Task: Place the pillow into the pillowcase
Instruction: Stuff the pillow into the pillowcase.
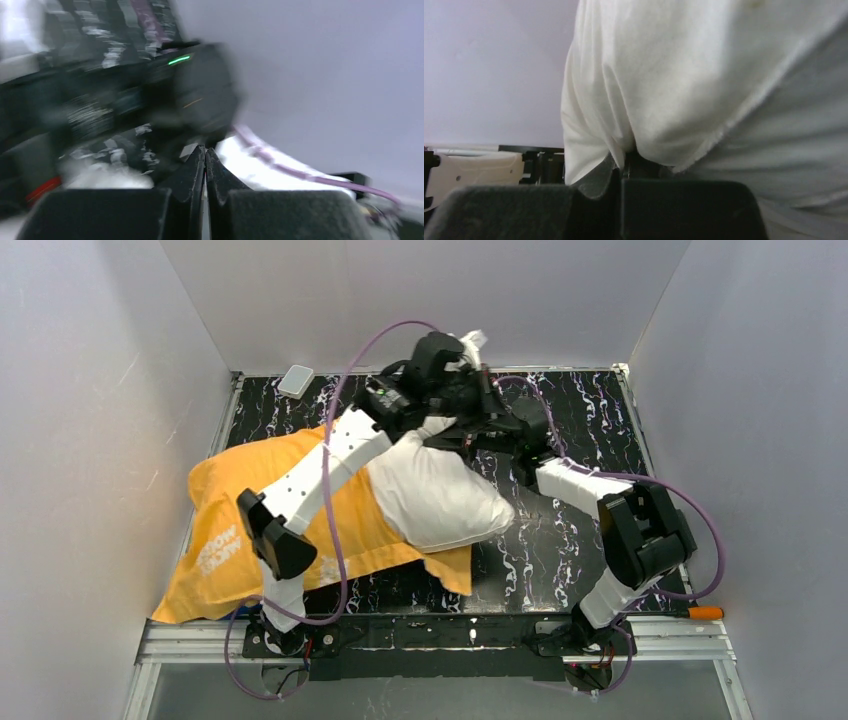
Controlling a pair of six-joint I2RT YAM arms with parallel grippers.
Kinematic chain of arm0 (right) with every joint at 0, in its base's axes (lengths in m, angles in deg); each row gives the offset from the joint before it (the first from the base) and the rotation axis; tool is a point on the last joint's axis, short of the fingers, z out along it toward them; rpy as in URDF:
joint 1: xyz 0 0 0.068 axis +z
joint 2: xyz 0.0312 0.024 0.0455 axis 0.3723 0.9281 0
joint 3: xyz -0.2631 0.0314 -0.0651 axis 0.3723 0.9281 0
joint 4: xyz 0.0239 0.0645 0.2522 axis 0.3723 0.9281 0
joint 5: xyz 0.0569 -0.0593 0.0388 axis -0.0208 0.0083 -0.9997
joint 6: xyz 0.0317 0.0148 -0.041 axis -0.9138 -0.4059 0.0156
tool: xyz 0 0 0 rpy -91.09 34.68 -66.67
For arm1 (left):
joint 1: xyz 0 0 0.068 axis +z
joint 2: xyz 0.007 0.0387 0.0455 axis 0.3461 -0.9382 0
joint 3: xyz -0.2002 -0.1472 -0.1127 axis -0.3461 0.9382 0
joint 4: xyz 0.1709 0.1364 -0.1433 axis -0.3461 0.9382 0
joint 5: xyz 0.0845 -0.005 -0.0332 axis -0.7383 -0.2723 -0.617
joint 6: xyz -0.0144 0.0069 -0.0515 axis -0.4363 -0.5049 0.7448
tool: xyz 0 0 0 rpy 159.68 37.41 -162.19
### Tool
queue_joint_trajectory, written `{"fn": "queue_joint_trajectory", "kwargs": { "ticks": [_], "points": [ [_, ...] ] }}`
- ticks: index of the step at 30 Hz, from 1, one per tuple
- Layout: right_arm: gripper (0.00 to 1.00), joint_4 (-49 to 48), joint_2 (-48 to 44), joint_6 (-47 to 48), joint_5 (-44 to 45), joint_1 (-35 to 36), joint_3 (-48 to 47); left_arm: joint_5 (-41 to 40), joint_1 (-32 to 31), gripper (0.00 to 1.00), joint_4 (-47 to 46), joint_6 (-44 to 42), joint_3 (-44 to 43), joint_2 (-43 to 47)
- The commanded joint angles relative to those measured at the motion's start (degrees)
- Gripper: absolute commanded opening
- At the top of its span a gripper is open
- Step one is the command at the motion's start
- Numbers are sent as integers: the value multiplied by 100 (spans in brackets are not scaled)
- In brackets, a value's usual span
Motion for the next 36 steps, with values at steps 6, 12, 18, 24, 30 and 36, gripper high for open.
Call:
{"fn": "queue_joint_trajectory", "kwargs": {
  "ticks": [6,12,18,24,30,36],
  "points": [
    [1,-1695,-156,-756,-423,929,273,680,-300,0,-849,802,-1858,-451],
    [1,325,-507,579,-303,826,220,-1381,46,41,1177,-671,-706,945],
    [1,1135,-518,1081,-303,811,50,-3803,184,78,3146,-1591,17,1976],
    [1,1485,-488,1284,-321,804,35,-5102,207,98,5201,-1412,63,1810],
    [1,1584,-496,1354,-315,806,49,-5627,208,97,5877,-908,687,1610],
    [1,1797,-491,1491,-304,794,-31,-5904,349,86,5885,-715,1402,1620]
  ]
}}
